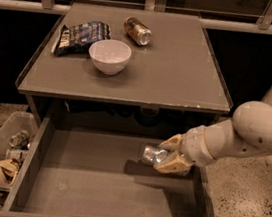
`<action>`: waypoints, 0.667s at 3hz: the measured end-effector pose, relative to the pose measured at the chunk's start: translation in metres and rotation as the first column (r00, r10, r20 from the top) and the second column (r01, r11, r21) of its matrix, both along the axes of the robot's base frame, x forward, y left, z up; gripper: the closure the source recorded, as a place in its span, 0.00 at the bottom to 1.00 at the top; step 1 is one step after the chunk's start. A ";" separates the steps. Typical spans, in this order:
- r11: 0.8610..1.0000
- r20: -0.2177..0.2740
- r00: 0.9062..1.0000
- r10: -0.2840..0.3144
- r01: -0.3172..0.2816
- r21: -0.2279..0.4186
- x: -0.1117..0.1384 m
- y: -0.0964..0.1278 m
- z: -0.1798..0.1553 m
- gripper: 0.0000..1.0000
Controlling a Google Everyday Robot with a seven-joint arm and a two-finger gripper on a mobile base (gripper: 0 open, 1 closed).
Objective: Place redbull can into top drawer
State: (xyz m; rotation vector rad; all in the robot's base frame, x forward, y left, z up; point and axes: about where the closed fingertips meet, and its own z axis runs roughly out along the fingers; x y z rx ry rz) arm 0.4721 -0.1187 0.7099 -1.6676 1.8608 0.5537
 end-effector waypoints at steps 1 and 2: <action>0.990 -0.021 0.998 0.056 -0.053 0.130 -0.018 0.036 -0.041 1.00; 0.974 -0.020 0.996 0.088 -0.081 0.210 -0.032 0.064 -0.072 1.00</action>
Offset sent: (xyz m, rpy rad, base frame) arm -0.0482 0.0892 -0.1066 0.2992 0.0310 0.1076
